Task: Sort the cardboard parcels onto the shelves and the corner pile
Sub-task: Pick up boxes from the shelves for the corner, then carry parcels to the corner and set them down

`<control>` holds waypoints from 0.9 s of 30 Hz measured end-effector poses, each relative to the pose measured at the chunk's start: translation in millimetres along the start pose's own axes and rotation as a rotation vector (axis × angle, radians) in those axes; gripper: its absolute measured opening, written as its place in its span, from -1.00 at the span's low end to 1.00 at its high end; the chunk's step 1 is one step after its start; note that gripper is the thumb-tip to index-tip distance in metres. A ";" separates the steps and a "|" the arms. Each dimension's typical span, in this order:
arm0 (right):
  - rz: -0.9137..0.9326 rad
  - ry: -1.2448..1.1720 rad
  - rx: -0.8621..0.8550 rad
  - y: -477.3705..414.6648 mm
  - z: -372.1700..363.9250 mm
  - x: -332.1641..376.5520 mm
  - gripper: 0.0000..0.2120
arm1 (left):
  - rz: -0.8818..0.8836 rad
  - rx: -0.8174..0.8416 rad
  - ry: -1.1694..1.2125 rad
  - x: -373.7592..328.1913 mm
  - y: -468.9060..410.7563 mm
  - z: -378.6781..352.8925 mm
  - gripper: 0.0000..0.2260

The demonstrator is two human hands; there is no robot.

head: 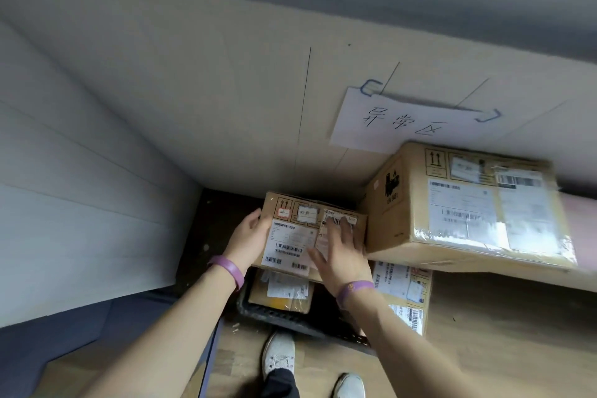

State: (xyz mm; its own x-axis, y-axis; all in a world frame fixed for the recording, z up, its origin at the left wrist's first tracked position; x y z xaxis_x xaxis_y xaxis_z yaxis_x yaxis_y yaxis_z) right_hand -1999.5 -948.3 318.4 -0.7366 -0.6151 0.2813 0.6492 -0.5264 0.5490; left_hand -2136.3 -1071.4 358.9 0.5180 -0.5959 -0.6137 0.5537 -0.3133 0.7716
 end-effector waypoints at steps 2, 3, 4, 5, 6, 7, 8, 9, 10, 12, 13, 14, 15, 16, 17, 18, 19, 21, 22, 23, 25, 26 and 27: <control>-0.001 -0.006 0.004 9.8 19.1 8.7 -0.30 | -0.011 0.006 0.011 -11.4 25.2 -0.9 -0.61; 0.003 -0.002 0.007 15.7 27.9 12.1 -0.30 | -0.014 0.002 0.017 -16.7 38.0 -0.8 -0.64; 0.009 0.000 0.005 21.4 37.4 15.5 -0.31 | -0.016 -0.002 0.025 -21.2 49.9 -0.7 -0.65; 0.018 -0.011 0.004 27.7 46.9 18.4 -0.31 | -0.021 -0.009 0.033 -25.8 62.4 -0.4 -0.66; 0.029 -0.030 -0.001 33.9 55.5 20.9 -0.32 | -0.025 -0.020 0.052 -29.0 74.0 0.2 -0.66; 0.041 -0.057 0.000 39.7 62.7 22.4 -0.33 | -0.031 -0.028 0.064 -32.0 86.0 0.5 -0.66; 0.050 -0.081 0.008 45.0 69.8 23.7 -0.33 | -0.040 -0.033 0.071 -35.1 98.0 0.5 -0.67; 0.060 -0.096 0.018 51.8 77.0 24.4 -0.34 | -0.053 -0.045 0.073 -37.8 111.9 0.0 -0.67; 0.072 -0.108 0.026 58.9 83.8 24.8 -0.34 | -0.068 -0.058 0.077 -39.0 124.8 -0.6 -0.66; 0.094 -0.151 0.048 75.3 98.9 25.0 -0.35 | -0.101 -0.075 0.085 -40.4 152.6 -3.1 -0.65; 0.104 -0.187 0.054 84.3 107.1 24.8 -0.36 | -0.125 -0.085 0.076 -41.2 168.4 -4.4 -0.65; 0.114 -0.215 0.055 93.3 115.4 24.3 -0.36 | -0.144 -0.094 0.060 -41.3 184.5 -6.0 -0.63; 0.131 -0.222 0.057 102.9 123.4 22.7 -0.36 | -0.163 -0.111 0.048 -40.6 201.0 -7.3 -0.62; 0.156 -0.200 0.061 112.1 131.8 21.5 -0.36 | -0.181 -0.138 0.041 -40.1 217.8 -7.7 -0.59; 0.189 -0.161 0.068 121.1 139.4 19.9 -0.36 | -0.201 -0.167 0.038 -39.9 234.6 -7.2 -0.58; 0.224 -0.117 0.077 130.2 147.1 18.7 -0.36 | -0.216 -0.193 0.038 -38.7 250.7 -6.8 -0.56; 0.259 -0.078 0.077 138.8 155.7 18.3 -0.36 | -0.237 -0.217 0.040 -37.6 266.1 -6.0 -0.56; 0.314 -0.021 0.063 155.5 173.8 20.5 -0.35 | -0.268 -0.262 0.057 -34.9 297.4 -3.4 -0.56; 0.343 -0.004 0.055 165.3 182.7 23.5 -0.34 | -0.282 -0.293 0.065 -32.7 313.5 -1.6 -0.55; 0.378 0.011 0.047 175.1 190.2 27.8 -0.34 | -0.299 -0.326 0.071 -30.0 329.9 0.5 -0.56; 0.444 0.051 0.044 196.6 201.0 40.1 -0.34 | -0.327 -0.383 0.102 -23.0 361.2 5.2 -0.56; 0.475 0.070 0.046 207.8 204.5 48.7 -0.35 | -0.333 -0.405 0.119 -18.9 376.8 8.0 -0.55; 0.508 0.088 0.048 219.2 206.1 58.5 -0.35 | -0.335 -0.428 0.134 -14.0 391.3 11.5 -0.55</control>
State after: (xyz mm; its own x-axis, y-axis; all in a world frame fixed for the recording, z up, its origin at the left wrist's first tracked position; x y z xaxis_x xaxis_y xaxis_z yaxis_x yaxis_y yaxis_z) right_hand -1939.4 -978.7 617.4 -0.3109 -0.8341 0.4557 0.9098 -0.1224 0.3967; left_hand -1934.4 -1194.2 671.3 0.3316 -0.4072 -0.8510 0.9030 -0.1244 0.4113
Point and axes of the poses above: each hand's wrist, its own y-axis away from the middle knuckle, its own z-axis out of the back of the hand, x = y × z, the point moved 2 cm from there along -y, towards the middle knuckle, and after that the axes turned 5 degrees about y, right-handed, at the moved point
